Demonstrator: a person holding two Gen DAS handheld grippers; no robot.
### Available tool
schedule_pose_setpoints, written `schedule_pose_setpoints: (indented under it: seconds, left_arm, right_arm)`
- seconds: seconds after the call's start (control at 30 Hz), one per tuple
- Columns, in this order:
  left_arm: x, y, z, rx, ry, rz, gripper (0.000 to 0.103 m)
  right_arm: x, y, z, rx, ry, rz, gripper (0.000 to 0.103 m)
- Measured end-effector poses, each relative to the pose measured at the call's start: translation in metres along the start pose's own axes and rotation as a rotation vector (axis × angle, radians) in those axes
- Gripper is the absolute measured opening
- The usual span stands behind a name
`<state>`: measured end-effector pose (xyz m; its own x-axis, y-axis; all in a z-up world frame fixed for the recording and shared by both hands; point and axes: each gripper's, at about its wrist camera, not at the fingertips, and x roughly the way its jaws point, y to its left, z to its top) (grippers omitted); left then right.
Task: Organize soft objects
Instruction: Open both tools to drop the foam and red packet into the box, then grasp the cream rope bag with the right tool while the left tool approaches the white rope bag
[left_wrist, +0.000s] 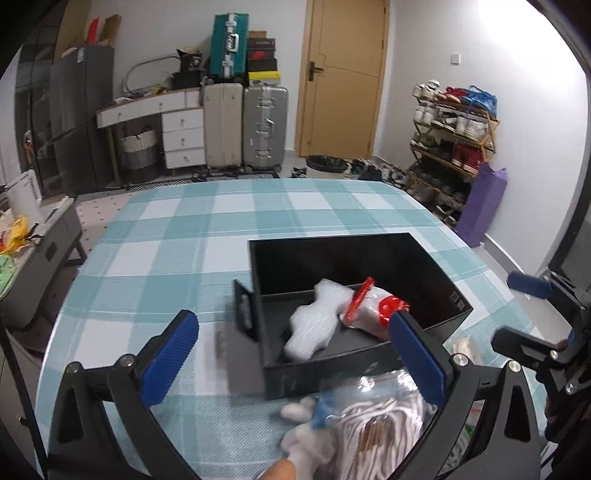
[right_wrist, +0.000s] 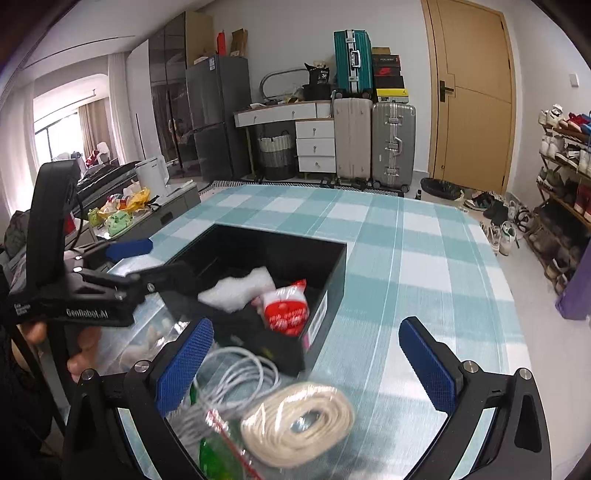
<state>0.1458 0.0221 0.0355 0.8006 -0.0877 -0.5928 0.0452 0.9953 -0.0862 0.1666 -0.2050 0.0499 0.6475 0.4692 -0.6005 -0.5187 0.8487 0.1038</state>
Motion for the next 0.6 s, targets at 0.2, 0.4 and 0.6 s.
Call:
schedule_pose_setpoints:
  seconds: [0.2,0.4,0.6]
  left_arm:
    - [-0.011,0.005,-0.011,0.022,0.026,0.018,0.103]
    - [-0.020,0.008,-0.023,0.030,0.043,-0.011,0.103]
    - [-0.023,0.013,-0.034,0.010,0.071,-0.044,0.103]
  right_arm:
    - [-0.008,0.003,-0.016,0.028,0.024,-0.001,0.102]
    - [-0.013,0.007,-0.028,0.030,0.040,0.006,0.102]
    - [-0.015,0.009,-0.040,0.039,0.059,0.015,0.102]
